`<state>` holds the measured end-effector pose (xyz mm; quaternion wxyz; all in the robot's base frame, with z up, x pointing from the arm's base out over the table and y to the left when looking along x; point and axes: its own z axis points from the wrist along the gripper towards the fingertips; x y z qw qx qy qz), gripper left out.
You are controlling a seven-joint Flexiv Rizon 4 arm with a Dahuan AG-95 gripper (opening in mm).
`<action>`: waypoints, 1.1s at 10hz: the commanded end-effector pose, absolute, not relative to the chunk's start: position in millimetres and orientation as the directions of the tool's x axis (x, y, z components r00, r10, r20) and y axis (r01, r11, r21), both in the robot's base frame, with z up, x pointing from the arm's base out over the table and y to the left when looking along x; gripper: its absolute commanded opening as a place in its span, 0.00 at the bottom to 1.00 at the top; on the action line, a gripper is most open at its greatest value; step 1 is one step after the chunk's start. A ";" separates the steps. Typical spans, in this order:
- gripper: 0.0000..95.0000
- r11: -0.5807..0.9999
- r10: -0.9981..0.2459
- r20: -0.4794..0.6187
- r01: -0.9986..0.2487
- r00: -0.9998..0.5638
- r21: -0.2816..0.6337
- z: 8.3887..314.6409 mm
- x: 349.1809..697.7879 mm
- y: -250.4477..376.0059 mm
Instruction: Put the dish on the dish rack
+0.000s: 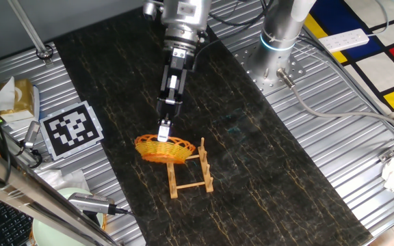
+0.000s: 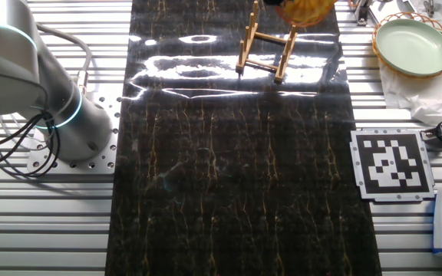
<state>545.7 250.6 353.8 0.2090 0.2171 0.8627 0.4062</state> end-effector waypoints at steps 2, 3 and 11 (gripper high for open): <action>0.00 0.660 0.507 -0.222 0.209 -0.833 0.722 352.3 547.5 251.8; 0.00 0.659 0.504 -0.206 0.220 -0.838 0.719 352.3 547.5 251.8; 0.00 0.898 0.241 -0.248 0.119 -0.938 0.424 352.3 547.5 251.8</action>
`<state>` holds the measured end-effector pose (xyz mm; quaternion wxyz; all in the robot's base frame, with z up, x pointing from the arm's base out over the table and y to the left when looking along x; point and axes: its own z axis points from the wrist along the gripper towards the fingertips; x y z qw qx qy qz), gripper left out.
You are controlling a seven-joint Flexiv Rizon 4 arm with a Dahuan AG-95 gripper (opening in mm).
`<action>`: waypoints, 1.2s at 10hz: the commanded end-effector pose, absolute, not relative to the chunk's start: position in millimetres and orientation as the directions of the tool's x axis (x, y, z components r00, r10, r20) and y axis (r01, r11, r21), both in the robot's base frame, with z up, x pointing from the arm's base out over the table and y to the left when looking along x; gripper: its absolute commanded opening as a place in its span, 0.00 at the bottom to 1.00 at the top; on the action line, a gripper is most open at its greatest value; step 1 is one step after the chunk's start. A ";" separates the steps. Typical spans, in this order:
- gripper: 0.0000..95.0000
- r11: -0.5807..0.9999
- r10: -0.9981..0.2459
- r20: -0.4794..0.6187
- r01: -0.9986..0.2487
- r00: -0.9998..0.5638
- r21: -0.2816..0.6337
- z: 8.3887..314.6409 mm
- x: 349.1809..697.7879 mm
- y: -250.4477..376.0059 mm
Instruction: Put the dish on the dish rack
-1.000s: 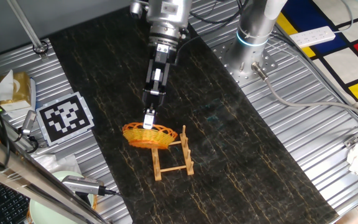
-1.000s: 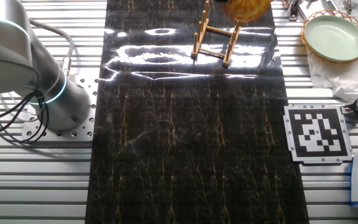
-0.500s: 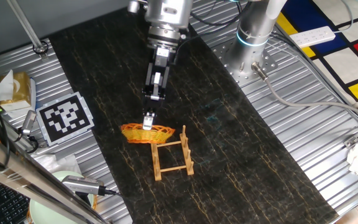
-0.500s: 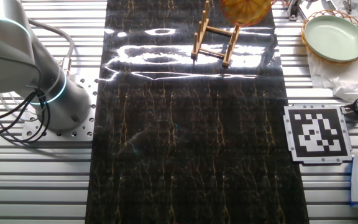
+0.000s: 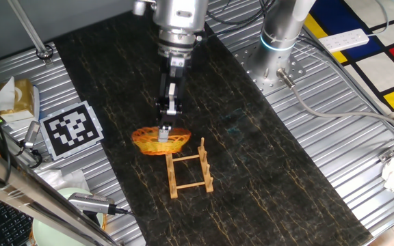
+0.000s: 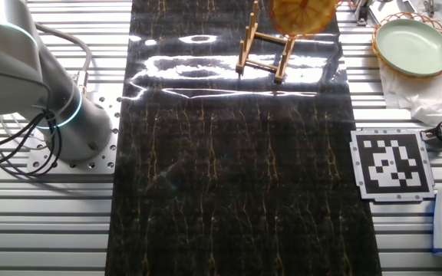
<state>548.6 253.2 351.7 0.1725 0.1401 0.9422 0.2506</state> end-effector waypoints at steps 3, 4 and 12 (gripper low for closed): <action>0.00 0.894 0.230 -0.252 0.102 -0.940 0.435 352.3 547.5 251.8; 0.00 0.898 0.226 -0.250 0.103 -0.941 0.427 352.3 547.5 251.8; 0.00 0.757 0.457 -0.251 0.225 -0.853 0.614 342.4 506.4 267.4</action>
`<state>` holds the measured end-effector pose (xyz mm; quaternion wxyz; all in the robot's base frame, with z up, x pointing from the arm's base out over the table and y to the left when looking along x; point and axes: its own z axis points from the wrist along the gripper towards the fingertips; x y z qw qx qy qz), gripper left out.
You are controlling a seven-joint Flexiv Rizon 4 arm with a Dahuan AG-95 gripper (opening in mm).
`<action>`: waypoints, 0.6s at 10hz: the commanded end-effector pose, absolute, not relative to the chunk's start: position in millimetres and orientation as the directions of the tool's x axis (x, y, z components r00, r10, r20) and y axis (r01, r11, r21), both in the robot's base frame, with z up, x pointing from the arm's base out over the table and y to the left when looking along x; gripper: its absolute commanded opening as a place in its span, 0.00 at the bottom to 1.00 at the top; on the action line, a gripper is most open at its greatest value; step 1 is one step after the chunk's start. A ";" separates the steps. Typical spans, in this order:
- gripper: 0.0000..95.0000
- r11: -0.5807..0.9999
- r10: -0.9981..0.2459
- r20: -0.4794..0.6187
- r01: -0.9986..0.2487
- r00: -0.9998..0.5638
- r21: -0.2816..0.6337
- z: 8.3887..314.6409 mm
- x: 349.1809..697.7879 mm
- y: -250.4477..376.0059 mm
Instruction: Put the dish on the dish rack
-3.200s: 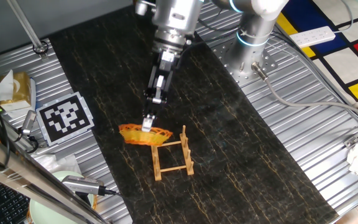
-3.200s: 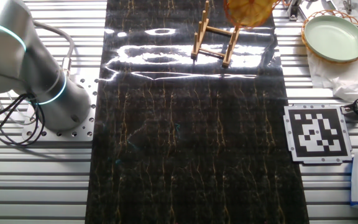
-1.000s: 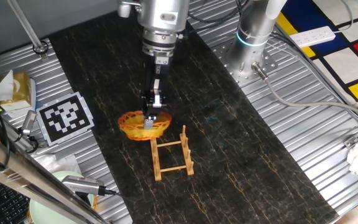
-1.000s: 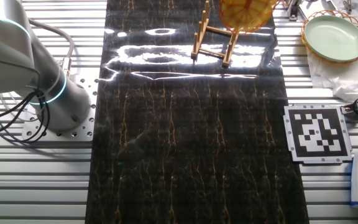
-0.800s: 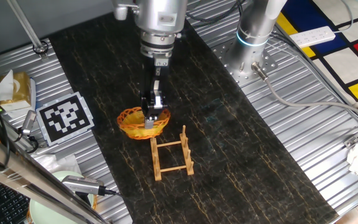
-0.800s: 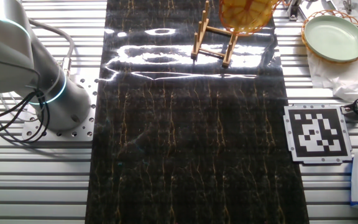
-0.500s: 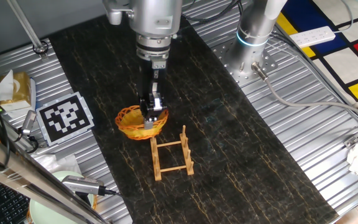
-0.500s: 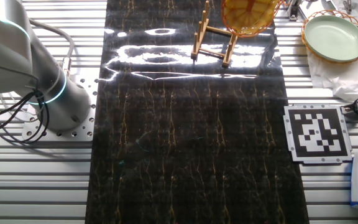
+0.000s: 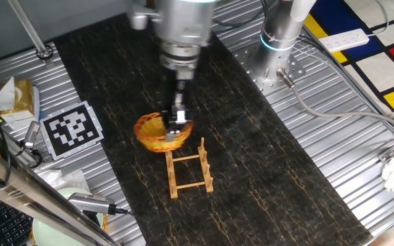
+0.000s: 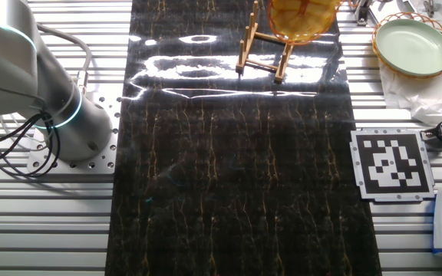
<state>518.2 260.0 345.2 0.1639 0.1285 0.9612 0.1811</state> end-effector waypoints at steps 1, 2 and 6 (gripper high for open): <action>0.00 0.686 0.496 -0.227 0.217 -0.838 0.695 340.0 497.6 270.4; 0.00 0.592 0.537 -0.203 0.195 -0.819 0.782 342.2 494.3 276.3; 0.00 0.419 0.640 -0.170 0.155 -0.750 0.895 339.1 492.2 288.9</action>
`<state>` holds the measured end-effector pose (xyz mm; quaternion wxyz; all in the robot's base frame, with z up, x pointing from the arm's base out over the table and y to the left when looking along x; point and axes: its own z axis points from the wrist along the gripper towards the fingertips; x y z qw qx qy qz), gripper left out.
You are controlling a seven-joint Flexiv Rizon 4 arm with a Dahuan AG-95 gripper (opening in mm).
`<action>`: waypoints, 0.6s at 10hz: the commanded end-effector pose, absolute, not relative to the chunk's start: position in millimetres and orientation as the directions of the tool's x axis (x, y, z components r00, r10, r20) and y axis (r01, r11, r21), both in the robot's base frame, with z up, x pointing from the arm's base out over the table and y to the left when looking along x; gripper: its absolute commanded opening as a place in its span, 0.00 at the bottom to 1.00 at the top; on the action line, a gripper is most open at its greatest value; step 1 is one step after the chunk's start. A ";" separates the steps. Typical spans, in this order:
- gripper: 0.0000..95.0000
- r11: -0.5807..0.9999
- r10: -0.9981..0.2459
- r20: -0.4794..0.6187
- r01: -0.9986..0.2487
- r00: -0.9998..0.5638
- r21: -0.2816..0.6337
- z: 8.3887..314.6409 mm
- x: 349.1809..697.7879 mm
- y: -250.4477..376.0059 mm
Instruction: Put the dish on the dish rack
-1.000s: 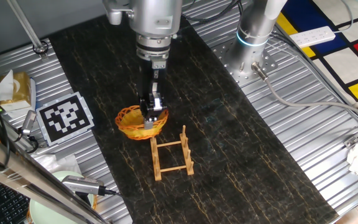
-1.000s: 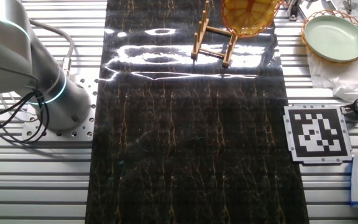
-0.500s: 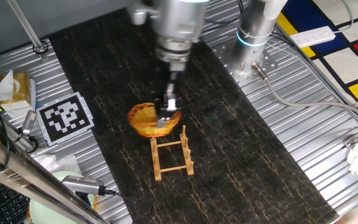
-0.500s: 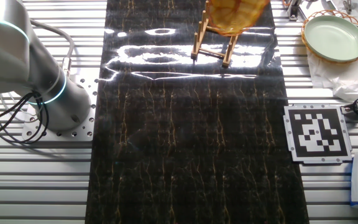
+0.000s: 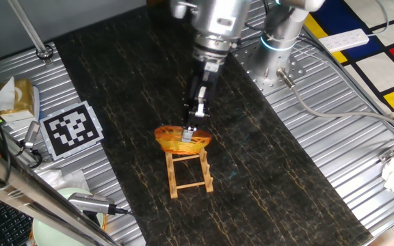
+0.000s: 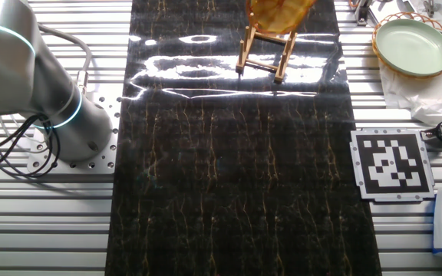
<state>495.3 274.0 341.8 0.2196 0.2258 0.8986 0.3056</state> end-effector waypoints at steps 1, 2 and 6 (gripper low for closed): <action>0.00 0.397 0.646 -0.173 0.133 -0.744 0.908 338.9 492.7 290.2; 0.00 0.397 0.645 -0.190 0.112 -0.740 0.911 338.8 493.5 289.4; 0.00 0.413 0.636 -0.227 0.077 -0.738 0.907 362.8 508.8 290.0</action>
